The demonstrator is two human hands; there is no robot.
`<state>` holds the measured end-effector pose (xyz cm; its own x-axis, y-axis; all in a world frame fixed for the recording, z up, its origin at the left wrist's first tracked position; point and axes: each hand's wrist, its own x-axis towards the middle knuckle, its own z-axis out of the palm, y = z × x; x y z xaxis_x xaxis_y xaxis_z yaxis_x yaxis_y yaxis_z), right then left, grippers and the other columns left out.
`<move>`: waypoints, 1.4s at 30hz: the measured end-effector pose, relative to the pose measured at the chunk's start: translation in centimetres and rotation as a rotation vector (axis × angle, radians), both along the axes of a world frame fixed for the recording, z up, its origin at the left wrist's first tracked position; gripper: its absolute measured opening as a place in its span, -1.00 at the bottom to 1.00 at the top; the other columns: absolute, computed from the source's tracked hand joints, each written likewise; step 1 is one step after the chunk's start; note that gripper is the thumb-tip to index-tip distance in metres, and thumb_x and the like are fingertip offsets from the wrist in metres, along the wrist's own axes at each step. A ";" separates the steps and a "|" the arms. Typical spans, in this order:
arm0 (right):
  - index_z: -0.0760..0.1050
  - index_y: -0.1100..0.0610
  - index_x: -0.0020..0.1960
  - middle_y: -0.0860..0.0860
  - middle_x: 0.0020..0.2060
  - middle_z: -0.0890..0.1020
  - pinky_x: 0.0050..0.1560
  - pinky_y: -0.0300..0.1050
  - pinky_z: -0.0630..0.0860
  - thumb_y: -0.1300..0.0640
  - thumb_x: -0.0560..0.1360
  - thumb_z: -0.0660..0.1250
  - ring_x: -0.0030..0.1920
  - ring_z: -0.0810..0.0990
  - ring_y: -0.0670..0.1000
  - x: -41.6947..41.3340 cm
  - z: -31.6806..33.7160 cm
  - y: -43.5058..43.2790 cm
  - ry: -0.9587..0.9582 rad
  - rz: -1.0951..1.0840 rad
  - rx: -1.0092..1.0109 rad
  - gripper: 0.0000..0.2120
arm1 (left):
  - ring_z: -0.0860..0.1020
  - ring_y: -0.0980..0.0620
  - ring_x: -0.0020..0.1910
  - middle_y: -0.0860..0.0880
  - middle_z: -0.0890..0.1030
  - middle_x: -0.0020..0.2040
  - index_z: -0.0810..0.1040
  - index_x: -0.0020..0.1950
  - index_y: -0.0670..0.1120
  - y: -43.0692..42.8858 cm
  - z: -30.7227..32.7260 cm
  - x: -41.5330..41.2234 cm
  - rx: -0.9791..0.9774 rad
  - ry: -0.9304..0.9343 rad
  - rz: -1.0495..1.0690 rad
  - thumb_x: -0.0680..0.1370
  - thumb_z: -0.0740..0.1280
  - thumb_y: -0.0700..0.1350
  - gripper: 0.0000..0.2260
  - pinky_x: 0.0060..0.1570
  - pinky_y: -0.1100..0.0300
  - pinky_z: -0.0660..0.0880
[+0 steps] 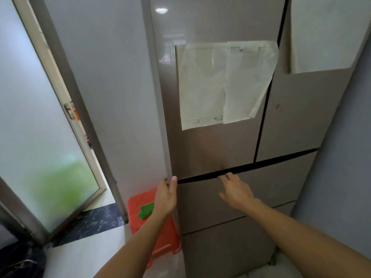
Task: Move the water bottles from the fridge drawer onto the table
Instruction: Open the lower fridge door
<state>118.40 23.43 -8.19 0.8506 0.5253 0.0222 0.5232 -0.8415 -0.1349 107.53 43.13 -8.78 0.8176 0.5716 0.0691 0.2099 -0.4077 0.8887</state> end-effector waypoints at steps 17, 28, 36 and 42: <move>0.37 0.06 0.25 -0.03 0.16 0.39 -0.12 -0.07 0.50 0.00 0.51 0.31 0.23 0.36 0.02 3.1 -3.7 -0.1 -0.037 -0.003 0.126 -0.65 | 0.56 -0.11 -0.08 -0.13 0.62 -0.04 0.49 0.01 -0.08 0.8 -2.6 3.5 0.146 0.155 -0.022 0.60 -0.02 0.23 -0.54 0.05 -0.06 0.51; 0.42 0.02 0.31 -0.06 0.27 0.51 0.13 -0.05 0.43 0.15 0.57 0.14 0.27 0.46 0.02 -4.4 -4.2 -13.7 0.030 -0.012 0.385 -0.67 | 0.62 -0.19 -0.34 -0.29 0.63 -0.29 0.55 -0.21 -0.27 -10.2 -0.4 -7.6 -0.301 0.413 -0.279 0.63 0.09 0.14 -0.47 -0.28 0.04 0.59; 0.30 0.02 0.38 -0.03 0.04 0.60 0.00 0.01 0.52 -0.20 0.59 0.11 0.01 0.58 0.03 -9.3 -2.1 -24.5 0.116 -0.231 0.513 -0.54 | 0.61 -0.06 -0.29 -0.14 0.62 -0.27 0.53 -0.09 -0.20 -18.5 -2.4 -8.7 -0.004 0.515 -0.456 0.63 0.19 0.02 -0.68 -0.26 0.09 0.54; 0.27 0.03 0.44 0.02 0.06 0.58 -0.05 -0.10 0.47 -0.28 0.52 0.20 0.03 0.57 0.04 -9.3 -0.4 -34.1 0.156 -0.311 0.424 -0.40 | 0.56 0.04 -0.31 -0.09 0.59 -0.26 0.53 -0.10 -0.17 -26.3 -1.4 -3.7 0.196 0.456 -0.614 0.61 0.22 0.02 -0.72 -0.25 0.17 0.52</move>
